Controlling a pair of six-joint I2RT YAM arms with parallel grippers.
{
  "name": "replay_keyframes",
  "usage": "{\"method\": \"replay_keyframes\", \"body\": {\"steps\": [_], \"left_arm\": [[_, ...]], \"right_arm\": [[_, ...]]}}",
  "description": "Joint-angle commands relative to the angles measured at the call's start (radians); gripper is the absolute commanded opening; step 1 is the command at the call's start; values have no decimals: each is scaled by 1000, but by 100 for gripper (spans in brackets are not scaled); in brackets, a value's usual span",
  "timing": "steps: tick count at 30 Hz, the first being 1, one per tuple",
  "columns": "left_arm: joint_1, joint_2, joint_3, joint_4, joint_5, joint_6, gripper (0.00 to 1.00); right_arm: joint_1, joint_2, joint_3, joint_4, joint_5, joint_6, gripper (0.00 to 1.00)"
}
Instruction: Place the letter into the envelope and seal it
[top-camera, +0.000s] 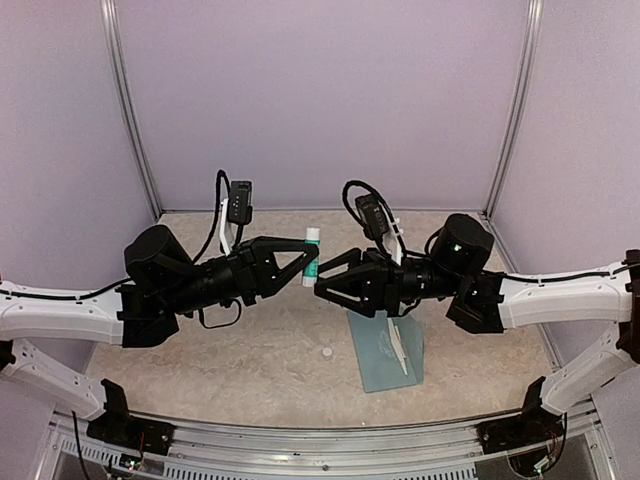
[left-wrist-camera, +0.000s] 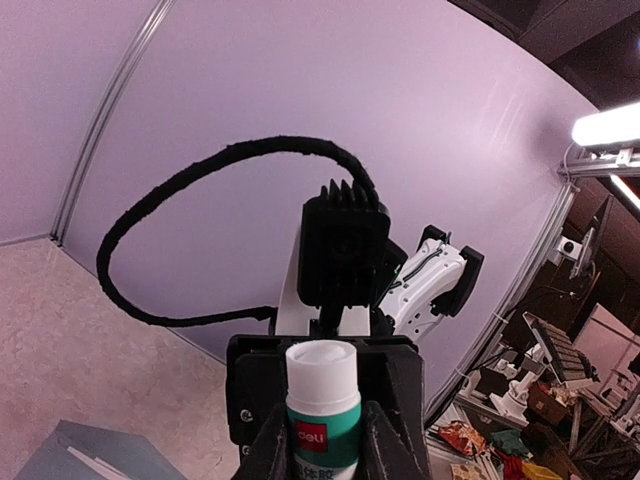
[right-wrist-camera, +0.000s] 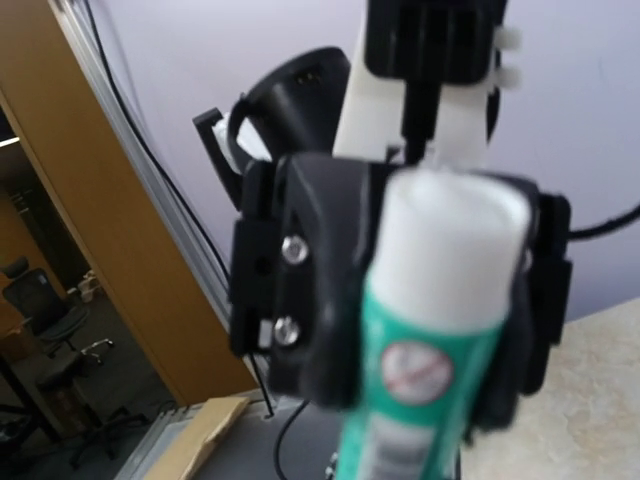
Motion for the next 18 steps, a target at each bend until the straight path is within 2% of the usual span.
{"method": "replay_keyframes", "body": {"steps": [1, 10, 12, 14, 18], "left_arm": [[-11, 9, 27, 51, 18, -3, 21], [-11, 12, 23, 57, 15, -2, 21], [-10, 12, 18, 58, 13, -2, 21], [-9, 12, 14, 65, 15, -5, 21], [-10, 11, 10, 82, 24, -11, 21]], "right_arm": [[-3, 29, 50, 45, -36, 13, 41], [-3, 61, 56, 115, -55, 56, 19], [-3, 65, 58, 116, -52, 57, 20], [-3, 71, 63, 112, -55, 57, 26], [-3, 89, 74, 106, -62, 61, 27]]}}
